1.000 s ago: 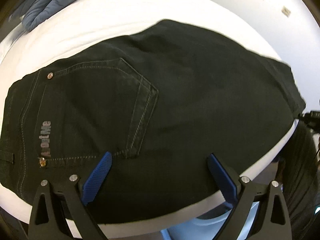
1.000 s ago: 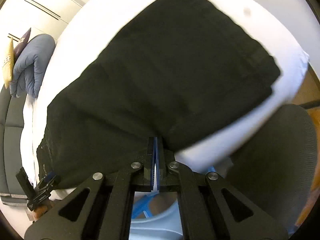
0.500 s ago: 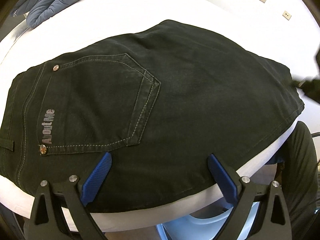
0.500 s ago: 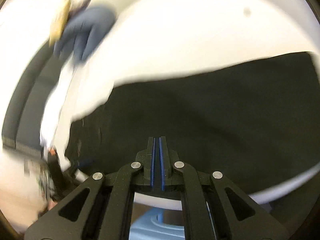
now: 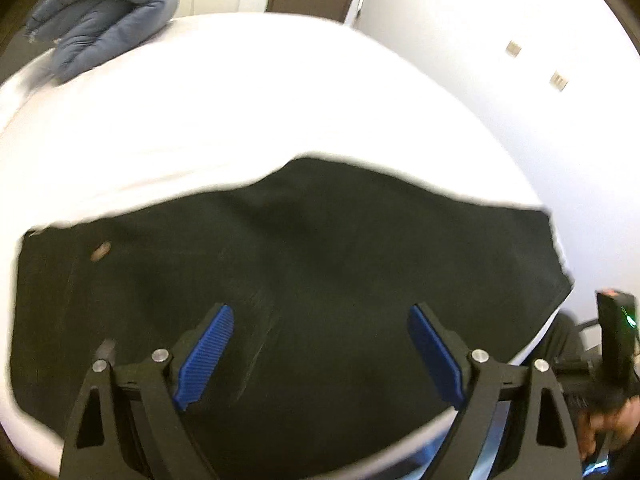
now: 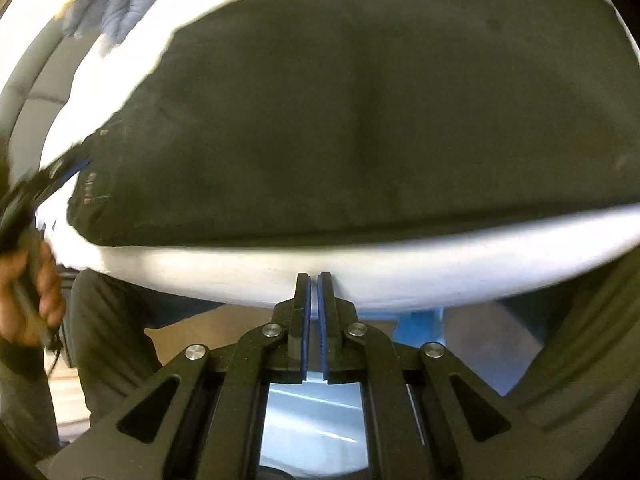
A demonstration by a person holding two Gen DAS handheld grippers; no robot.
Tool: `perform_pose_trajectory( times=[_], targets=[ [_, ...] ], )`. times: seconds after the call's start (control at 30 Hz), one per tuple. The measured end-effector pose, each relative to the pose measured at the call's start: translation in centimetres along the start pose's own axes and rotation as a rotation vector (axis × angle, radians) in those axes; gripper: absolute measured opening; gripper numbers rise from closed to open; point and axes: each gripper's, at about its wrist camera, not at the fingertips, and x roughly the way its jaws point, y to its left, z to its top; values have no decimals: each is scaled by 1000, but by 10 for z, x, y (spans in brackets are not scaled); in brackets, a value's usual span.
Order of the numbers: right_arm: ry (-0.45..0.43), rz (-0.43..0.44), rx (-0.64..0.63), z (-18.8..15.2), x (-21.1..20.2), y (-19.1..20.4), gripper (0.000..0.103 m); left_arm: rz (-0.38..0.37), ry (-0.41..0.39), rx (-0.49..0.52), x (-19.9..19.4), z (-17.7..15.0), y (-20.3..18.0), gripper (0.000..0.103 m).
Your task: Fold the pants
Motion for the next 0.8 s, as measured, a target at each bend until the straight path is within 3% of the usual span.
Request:
perform_pose_trajectory(
  times=[0.07,0.13,0.23,0.37,0.53,0.57,0.63,0.8],
  targets=[
    [-102,100,-27,15,-29,13,3,-33,23,-51,26,9,6,90],
    [-190,153,-39,35,-38,21,3,-32,105,-125,65,1,12,89],
    [-255,279,21,74,-23,15,4,5,62,-87,68,-14,6,89],
    [-184,555,206,124,46,-4,4,33,62,-46,62,-26,-3,90],
    [-184,488,337,153,124,-29,0,25,57,-51,61,-29,2,90],
    [-212,534,387,153,133,-42,0,27,58,-44,60,-30,3,90],
    [-327,535,496,142,120,-81,0,35,56,-25,61,-34,1,90],
    [-614,361,707,106,52,-212,0,31,47,-23,60,-38,0,90]
  ],
)
